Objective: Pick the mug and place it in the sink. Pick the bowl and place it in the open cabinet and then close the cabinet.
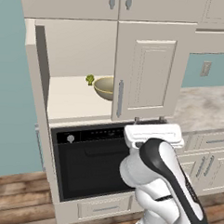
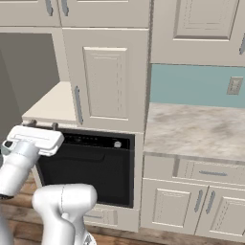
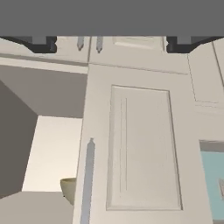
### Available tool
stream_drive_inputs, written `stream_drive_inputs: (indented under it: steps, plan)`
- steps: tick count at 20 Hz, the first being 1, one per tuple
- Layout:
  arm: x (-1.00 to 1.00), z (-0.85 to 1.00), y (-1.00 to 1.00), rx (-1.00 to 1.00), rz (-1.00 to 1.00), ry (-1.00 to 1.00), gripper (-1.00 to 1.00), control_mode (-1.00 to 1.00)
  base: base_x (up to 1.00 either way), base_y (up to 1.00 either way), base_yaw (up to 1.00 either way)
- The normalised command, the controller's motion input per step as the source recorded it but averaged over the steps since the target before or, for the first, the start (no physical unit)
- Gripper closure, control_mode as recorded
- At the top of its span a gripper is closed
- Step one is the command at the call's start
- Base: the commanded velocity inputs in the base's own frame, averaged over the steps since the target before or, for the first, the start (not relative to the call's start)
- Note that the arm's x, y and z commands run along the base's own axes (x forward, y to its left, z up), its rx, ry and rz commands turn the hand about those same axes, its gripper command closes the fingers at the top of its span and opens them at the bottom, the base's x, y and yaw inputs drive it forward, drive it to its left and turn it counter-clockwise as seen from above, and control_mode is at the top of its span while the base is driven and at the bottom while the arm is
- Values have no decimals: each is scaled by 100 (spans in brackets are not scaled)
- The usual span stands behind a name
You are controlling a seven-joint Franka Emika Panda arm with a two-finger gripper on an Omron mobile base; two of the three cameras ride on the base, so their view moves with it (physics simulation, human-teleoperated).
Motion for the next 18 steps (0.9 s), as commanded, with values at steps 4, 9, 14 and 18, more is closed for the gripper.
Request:
stream_drive_inputs:
  steps: [4, 9, 14, 18]
  plan:
    - [-78, 8, 6, 9, -2, 0, -100, -100, 0, 0, 0]
    - [-80, 0, 11, 9, -3, 0, -100, -100, 0, 0, 0]
    - [-91, 0, 8, 9, -3, 0, -100, -100, 0, 0, 0]
    - [-100, 0, 0, 8, -4, 0, -100, -100, 0, 0, 0]
